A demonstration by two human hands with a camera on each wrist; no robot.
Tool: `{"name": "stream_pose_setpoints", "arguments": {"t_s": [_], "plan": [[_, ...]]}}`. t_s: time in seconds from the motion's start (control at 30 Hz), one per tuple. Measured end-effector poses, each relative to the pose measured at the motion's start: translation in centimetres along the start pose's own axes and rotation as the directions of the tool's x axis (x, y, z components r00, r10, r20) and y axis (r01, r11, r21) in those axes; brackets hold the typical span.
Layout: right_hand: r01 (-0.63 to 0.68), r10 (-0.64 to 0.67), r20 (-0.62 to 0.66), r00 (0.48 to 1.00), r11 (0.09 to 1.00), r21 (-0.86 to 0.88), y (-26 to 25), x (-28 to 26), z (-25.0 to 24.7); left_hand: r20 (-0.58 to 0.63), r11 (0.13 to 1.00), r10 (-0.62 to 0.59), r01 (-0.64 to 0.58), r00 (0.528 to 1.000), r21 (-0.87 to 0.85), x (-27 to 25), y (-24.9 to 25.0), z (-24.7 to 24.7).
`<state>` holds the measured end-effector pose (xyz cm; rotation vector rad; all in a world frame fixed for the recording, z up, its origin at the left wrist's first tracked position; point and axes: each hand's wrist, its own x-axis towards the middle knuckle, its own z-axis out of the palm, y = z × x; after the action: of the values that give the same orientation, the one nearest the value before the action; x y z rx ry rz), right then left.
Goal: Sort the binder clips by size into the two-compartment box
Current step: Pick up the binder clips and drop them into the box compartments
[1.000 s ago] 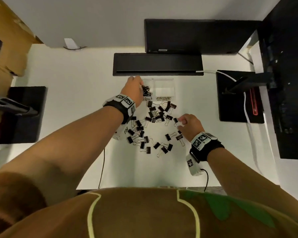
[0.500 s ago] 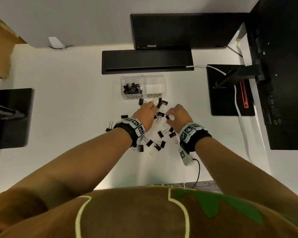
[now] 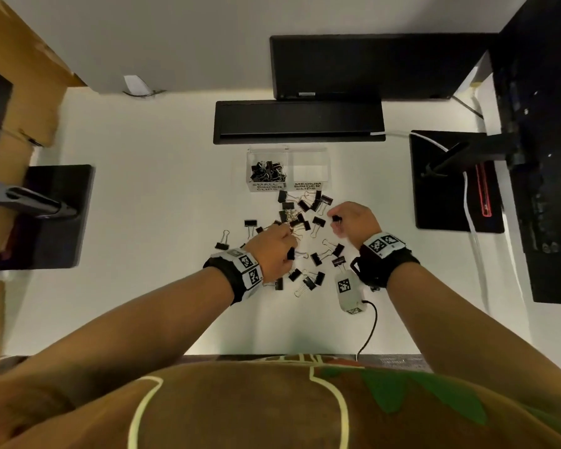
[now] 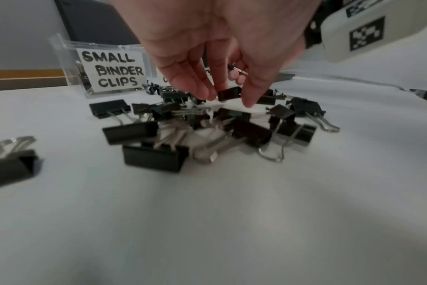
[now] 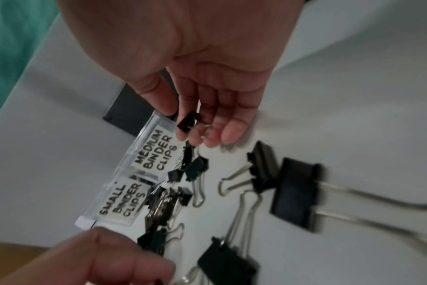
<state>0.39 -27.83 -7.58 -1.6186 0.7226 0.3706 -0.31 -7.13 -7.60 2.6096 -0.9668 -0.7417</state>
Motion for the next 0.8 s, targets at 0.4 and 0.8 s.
{"name": "stream_pose_setpoints", "arguments": {"t_s": [0.4,0.8], "plan": [[0.255,-0.275,0.072,0.959,0.716,-0.65,-0.6,-0.4,1.9,-0.122,0.99,-0.13,0.122,0.984,-0.07,1.2,-0.3,-1.2],[0.36,-0.263,0.251,0.932,0.58,-0.73,0.3,-0.8,3.6,-0.128,0.98,-0.19,0.181,0.973,-0.08,1.9,0.1,-0.7]]}}
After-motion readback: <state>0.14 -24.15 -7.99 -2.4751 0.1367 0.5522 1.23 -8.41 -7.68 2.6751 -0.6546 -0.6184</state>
